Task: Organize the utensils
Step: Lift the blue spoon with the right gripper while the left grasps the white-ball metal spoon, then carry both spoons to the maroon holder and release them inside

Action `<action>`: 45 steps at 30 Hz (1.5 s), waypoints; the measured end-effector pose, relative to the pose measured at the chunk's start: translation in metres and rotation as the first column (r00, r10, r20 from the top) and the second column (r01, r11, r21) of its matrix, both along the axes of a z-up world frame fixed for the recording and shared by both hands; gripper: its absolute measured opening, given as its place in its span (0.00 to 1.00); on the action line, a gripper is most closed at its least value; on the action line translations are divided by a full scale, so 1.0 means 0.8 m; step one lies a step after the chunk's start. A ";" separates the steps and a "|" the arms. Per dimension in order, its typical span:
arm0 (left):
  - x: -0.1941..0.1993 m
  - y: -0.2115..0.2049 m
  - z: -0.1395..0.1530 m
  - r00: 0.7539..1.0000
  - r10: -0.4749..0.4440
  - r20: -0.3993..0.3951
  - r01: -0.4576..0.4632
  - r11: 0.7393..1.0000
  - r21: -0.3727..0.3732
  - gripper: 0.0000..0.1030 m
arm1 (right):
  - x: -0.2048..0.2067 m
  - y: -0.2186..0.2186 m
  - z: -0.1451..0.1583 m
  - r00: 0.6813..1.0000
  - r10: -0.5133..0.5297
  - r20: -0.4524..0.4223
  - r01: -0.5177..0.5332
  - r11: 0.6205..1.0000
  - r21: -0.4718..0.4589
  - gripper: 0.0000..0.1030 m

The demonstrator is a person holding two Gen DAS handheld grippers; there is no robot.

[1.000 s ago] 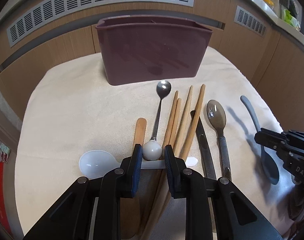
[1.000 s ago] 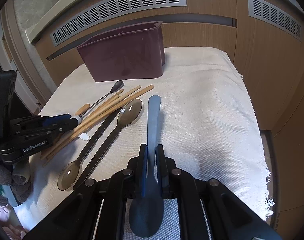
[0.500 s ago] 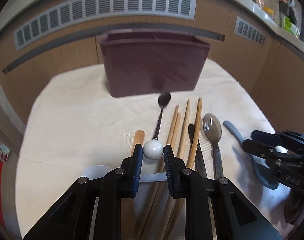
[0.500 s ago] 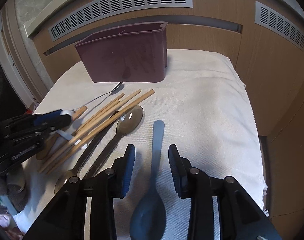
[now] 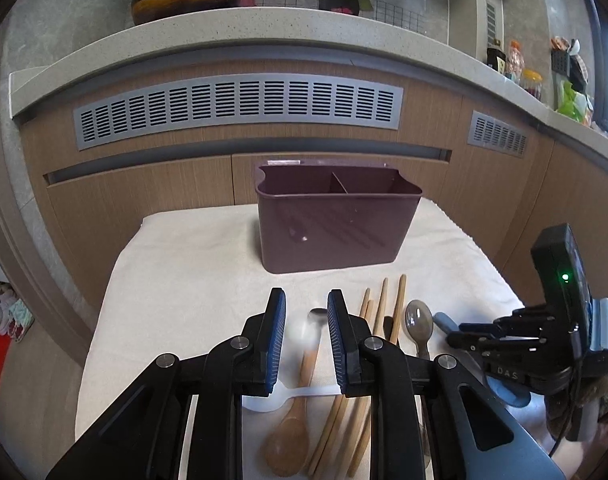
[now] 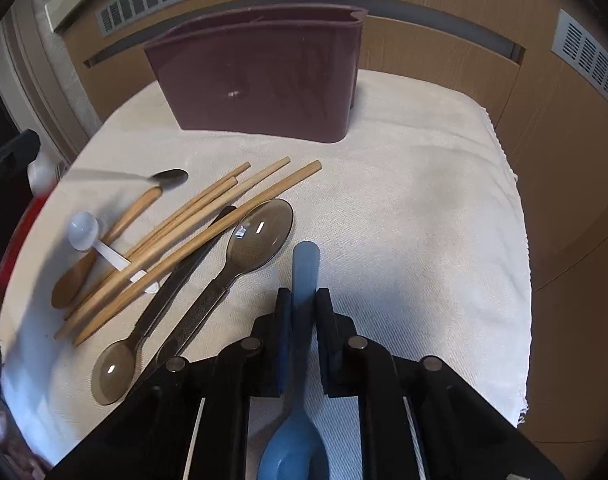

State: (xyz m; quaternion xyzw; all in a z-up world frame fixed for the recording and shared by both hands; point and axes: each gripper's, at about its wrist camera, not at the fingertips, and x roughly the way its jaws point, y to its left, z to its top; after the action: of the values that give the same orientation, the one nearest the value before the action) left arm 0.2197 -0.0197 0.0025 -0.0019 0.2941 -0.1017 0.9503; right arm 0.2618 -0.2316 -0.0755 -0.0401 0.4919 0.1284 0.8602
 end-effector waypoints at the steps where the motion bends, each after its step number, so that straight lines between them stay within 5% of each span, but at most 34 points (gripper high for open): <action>1: -0.002 0.002 0.002 1.000 0.002 0.005 -0.002 1.000 -0.003 0.22 | -0.005 -0.004 0.006 1.000 -0.005 0.016 0.005 1.000 0.010 0.11; 6: -0.005 0.005 0.006 1.000 0.010 0.013 -0.010 1.000 0.006 0.22 | -0.028 -0.016 0.039 0.996 -0.026 0.083 0.022 0.998 0.052 0.11; 11: -0.006 0.030 -0.011 0.997 0.000 -0.082 -0.002 1.000 -0.022 0.24 | -0.039 -0.016 0.051 0.993 -0.034 0.110 0.028 0.998 0.051 0.11; 15: -0.024 0.046 -0.034 0.989 -0.021 -0.147 0.020 1.000 -0.009 0.51 | -0.043 -0.018 0.049 0.993 -0.043 0.110 0.035 0.997 0.069 0.11; 20: -0.056 0.060 -0.069 0.975 0.003 -0.222 -0.003 1.000 0.002 0.52 | -0.046 -0.020 0.043 0.993 -0.044 0.109 0.036 0.996 0.078 0.11; 30: -0.061 0.065 -0.107 0.954 0.032 -0.297 -0.037 0.999 -0.010 0.51 | -0.047 -0.020 0.026 0.996 -0.050 0.074 0.043 0.995 0.089 0.11; 34: -0.057 0.062 -0.109 0.953 0.028 -0.302 -0.032 0.999 -0.007 0.23 | -0.050 -0.018 0.023 0.996 -0.053 0.068 0.046 0.994 0.096 0.11; 36: -0.060 0.060 -0.108 0.953 0.031 -0.302 -0.036 0.999 -0.010 0.22 | -0.052 -0.019 0.025 0.996 -0.055 0.070 0.048 0.994 0.102 0.11; 40: -0.071 0.061 -0.090 0.964 0.054 -0.259 -0.061 0.998 -0.017 0.22 | -0.062 -0.020 0.039 0.993 -0.057 0.101 0.046 0.993 0.110 0.11; 45: -0.091 0.053 -0.034 0.992 0.067 -0.109 -0.066 0.998 0.012 0.22 | -0.081 -0.021 0.063 0.983 -0.059 0.176 0.038 0.992 0.119 0.11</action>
State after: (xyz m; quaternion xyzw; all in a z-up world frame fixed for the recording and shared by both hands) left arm 0.1471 0.0229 -0.0251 -0.0132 0.3458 -0.0685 0.9357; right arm 0.1973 -0.2488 -0.0253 0.0099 0.4050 0.1314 0.9048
